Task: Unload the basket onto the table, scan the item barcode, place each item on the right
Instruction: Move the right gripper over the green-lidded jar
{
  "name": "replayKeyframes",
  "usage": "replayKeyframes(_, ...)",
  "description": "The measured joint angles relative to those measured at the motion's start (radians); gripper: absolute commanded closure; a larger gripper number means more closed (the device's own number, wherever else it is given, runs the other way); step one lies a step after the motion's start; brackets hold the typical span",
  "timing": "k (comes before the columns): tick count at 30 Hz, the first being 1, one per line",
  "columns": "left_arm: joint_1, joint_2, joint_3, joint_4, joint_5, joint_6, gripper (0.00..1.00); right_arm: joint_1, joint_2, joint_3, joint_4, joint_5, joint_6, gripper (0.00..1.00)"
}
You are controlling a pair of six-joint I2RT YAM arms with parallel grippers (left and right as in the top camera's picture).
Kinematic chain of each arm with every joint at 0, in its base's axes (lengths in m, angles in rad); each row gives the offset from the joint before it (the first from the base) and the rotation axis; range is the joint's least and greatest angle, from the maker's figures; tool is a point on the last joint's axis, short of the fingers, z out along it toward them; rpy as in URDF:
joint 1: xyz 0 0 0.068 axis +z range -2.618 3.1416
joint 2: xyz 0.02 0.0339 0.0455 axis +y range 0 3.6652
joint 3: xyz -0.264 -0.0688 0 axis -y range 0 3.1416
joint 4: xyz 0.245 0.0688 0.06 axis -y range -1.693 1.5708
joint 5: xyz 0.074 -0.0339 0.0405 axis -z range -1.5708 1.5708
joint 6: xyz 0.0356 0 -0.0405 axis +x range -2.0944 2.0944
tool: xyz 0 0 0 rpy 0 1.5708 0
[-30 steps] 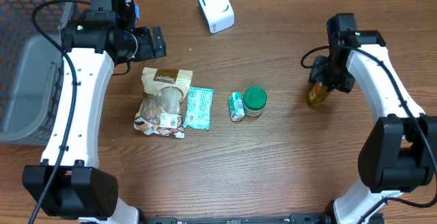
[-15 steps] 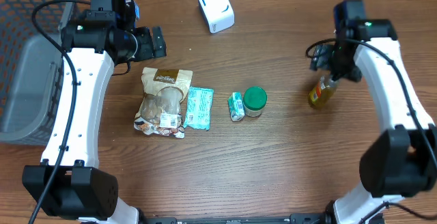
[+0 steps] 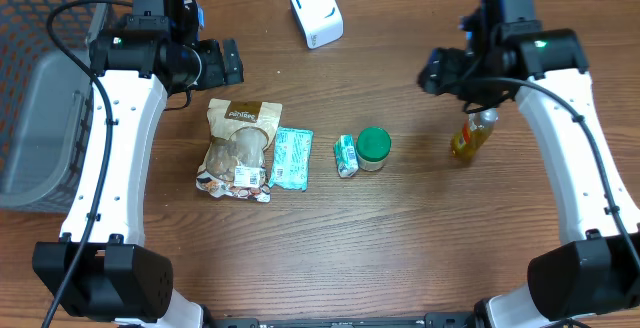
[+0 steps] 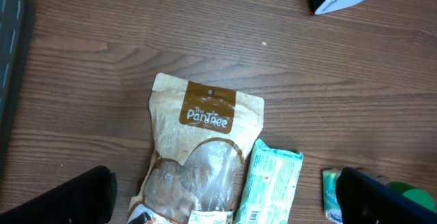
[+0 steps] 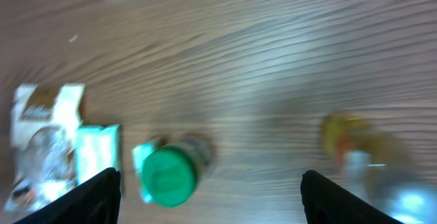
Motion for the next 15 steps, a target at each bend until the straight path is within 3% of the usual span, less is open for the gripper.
replayKeyframes(2, 0.0, 0.0, 0.0, 0.0, 0.0, 0.0, 0.0, 0.039, 0.0, 0.0, 0.0, -0.018, 0.005, 0.17)
replayKeyframes(3, 0.0, 0.0, 0.0, 0.0, 0.0, 0.0, 0.0, 0.06, 0.0, 0.0, -0.001, -0.024, 0.009, 0.06)
replayKeyframes(4, 0.0, 0.0, 0.0, 0.0, 0.0, 0.0, 0.0, 0.077, 0.0, 0.0, -0.003, -0.028, 0.017, 0.05)
replayKeyframes(15, 0.0, 0.0, 0.0, 0.0, 0.0, 0.0, 0.01, 0.266, 0.0, -0.023, 0.005, -0.05, 0.102, 0.0)
